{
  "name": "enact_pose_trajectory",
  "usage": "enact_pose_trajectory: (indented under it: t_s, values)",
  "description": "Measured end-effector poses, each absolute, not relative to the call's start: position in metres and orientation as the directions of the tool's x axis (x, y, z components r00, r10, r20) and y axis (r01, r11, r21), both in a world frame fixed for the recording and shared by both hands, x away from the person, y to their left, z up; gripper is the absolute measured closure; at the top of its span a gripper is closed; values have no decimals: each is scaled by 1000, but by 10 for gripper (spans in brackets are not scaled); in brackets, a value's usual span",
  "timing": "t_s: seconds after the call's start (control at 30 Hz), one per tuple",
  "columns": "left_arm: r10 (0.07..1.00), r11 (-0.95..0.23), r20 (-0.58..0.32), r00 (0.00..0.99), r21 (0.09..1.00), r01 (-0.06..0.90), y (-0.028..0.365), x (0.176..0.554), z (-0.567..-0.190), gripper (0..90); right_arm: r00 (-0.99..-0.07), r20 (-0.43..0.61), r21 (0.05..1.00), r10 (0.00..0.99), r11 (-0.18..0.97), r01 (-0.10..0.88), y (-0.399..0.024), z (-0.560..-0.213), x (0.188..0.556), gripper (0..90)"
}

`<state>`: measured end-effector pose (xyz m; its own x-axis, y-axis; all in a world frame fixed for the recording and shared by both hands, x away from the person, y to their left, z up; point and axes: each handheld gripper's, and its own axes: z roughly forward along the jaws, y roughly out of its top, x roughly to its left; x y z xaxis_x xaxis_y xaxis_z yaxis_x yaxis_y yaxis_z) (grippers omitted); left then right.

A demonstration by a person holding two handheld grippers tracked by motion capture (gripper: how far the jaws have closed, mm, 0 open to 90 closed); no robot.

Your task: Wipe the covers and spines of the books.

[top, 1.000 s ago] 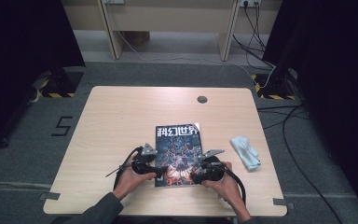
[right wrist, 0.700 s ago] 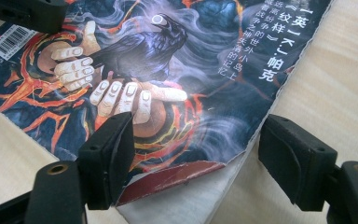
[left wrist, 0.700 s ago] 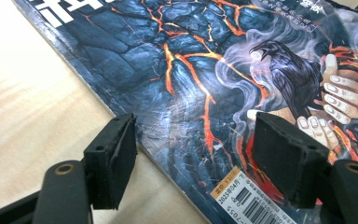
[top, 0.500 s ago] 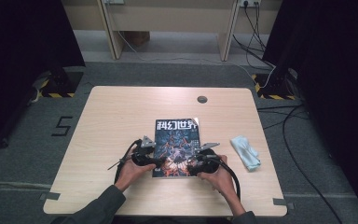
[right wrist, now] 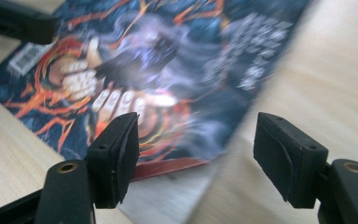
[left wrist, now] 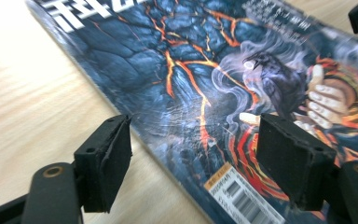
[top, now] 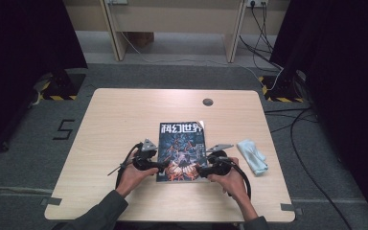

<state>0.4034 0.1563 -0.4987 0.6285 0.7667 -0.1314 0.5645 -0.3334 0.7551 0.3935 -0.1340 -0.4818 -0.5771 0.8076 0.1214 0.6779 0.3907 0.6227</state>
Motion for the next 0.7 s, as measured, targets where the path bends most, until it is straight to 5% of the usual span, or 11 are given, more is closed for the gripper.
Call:
enact_pose_trajectory:
  t_s: [0.7]
  values:
    - [740,-296,-205,640,756,584,208,335,-497,214,-377,2,707,926,265,656,-228,-444,402,483]
